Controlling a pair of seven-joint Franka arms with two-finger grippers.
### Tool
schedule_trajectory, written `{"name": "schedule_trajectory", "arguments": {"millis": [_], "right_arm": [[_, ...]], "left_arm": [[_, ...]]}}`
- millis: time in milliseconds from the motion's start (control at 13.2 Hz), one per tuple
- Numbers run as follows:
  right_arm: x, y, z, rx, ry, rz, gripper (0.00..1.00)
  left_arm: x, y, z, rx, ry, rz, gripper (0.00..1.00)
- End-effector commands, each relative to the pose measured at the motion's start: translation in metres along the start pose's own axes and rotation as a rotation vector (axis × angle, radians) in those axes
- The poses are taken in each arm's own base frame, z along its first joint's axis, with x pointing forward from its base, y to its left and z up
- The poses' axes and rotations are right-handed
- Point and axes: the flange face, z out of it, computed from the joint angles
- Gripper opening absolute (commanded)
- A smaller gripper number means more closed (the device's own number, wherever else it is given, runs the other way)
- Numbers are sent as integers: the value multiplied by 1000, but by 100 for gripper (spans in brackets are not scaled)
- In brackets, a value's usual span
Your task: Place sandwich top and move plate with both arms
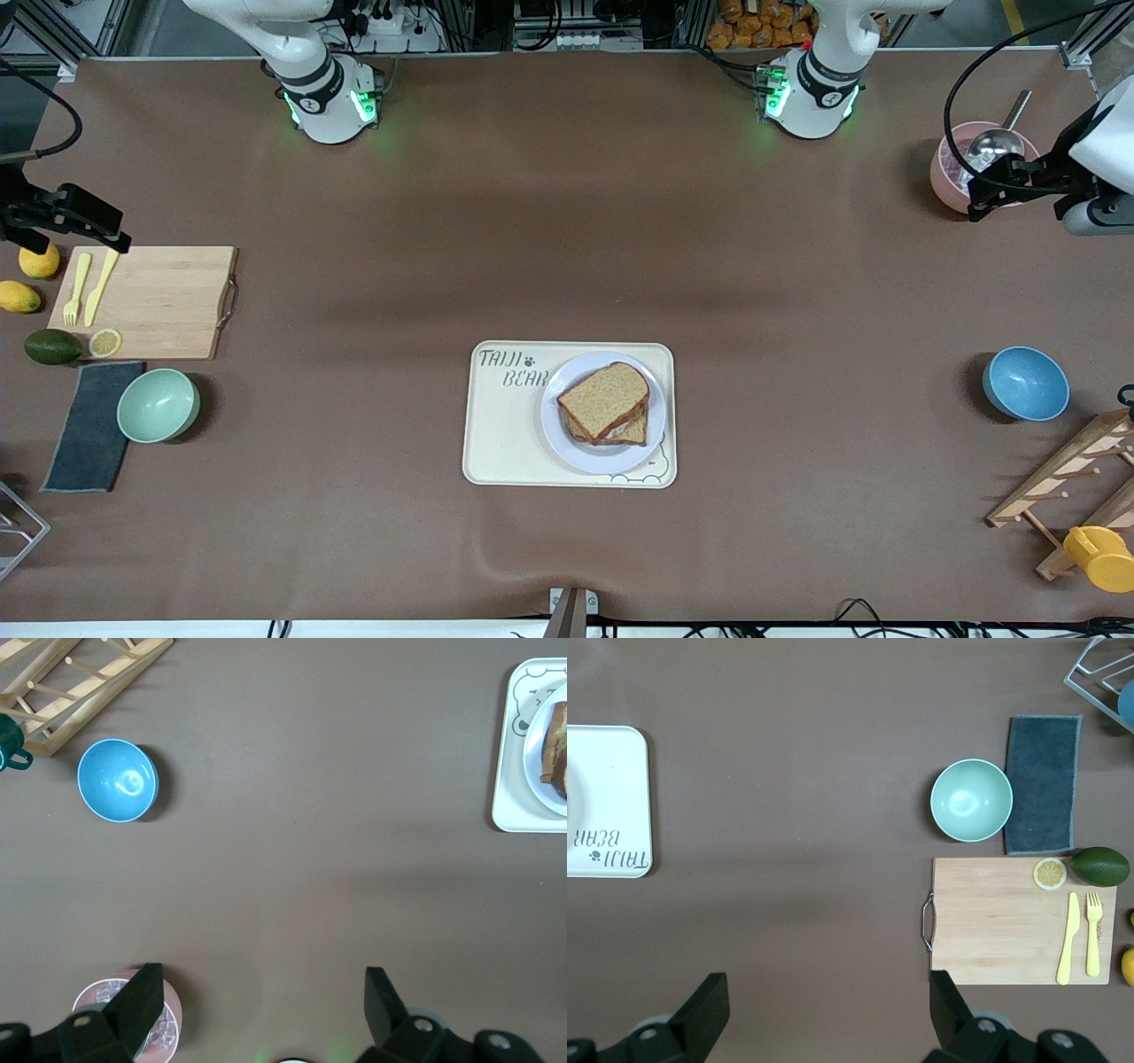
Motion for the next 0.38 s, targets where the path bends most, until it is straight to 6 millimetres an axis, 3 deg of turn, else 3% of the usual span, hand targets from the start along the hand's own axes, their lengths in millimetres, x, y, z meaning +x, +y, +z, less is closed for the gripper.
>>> {"name": "schedule_trajectory", "arguments": {"millis": [0,304], "right_arm": [[0,1,-1,-6,-4,14,100],[0,1,-1,-6,-2,14,100]], "left_arm": [[-8,11,-12,-17,16,25,100],[-9,17,-18,-17,24,25,100]]}}
